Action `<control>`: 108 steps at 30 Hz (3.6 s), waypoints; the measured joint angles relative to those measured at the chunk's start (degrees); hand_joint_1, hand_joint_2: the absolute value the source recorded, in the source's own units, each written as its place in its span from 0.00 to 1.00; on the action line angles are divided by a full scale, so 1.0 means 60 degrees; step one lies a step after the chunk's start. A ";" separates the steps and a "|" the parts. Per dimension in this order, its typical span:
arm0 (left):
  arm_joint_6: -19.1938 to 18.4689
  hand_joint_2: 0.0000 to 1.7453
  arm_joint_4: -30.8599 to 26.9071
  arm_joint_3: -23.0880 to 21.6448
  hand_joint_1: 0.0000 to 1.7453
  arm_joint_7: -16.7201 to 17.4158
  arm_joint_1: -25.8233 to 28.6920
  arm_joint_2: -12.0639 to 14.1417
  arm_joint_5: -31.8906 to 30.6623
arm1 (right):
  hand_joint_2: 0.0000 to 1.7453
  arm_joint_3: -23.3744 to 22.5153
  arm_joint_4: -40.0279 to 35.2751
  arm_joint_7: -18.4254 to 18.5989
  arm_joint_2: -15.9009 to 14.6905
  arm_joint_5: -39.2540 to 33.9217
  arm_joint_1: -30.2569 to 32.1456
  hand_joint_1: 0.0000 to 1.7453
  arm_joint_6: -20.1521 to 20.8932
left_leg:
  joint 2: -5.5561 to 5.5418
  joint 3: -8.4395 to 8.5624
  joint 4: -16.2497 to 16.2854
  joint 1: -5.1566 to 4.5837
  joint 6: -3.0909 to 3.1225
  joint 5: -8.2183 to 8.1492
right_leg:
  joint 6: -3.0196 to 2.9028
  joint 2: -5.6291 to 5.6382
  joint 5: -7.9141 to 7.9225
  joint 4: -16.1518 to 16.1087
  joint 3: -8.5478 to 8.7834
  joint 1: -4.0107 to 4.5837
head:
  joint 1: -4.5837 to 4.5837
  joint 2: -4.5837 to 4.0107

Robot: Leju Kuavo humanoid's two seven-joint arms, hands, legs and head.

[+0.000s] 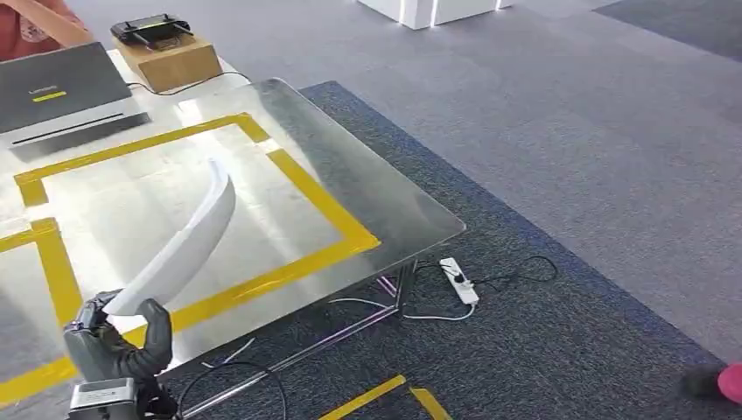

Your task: Take the parts from the cabinet and place them on the table.

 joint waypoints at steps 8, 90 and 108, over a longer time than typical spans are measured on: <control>0.0000 1.00 0.0000 0.0000 1.00 -0.0004 -0.0001 0.0000 0.0004 | 0.00 0.0000 0.0000 0.0062 0.0000 0.0015 -0.0001 0.00 0.0000 | 0.0000 0.0000 0.0001 0.0000 0.0000 0.0000 | 0.0000 0.0000 0.0000 0.0000 -0.0002 0.0000 | 0.0000 0.0000; 0.0004 1.00 0.0098 -0.0164 1.00 0.0153 -0.0177 -0.0055 0.0142 | 0.00 0.0215 0.0007 -0.0018 -0.0004 -0.0277 0.0024 0.00 -0.0153 | -0.0165 -0.0282 0.0381 -0.0040 0.0322 -0.0073 | 0.0142 0.0558 -0.0606 0.2057 -0.1117 -0.0058 | 0.0036 0.0000; 0.0008 1.00 0.0106 -0.0168 1.00 0.0157 -0.0231 -0.0044 0.0157 | 0.00 0.0215 0.0015 -0.0015 -0.0011 -0.0277 -0.0008 0.00 -0.0164 | -0.0152 0.0581 0.0415 -0.0009 -0.0096 -0.1024 | -0.0142 0.0443 0.0569 0.0973 -0.1517 0.0019 | 0.0000 0.0000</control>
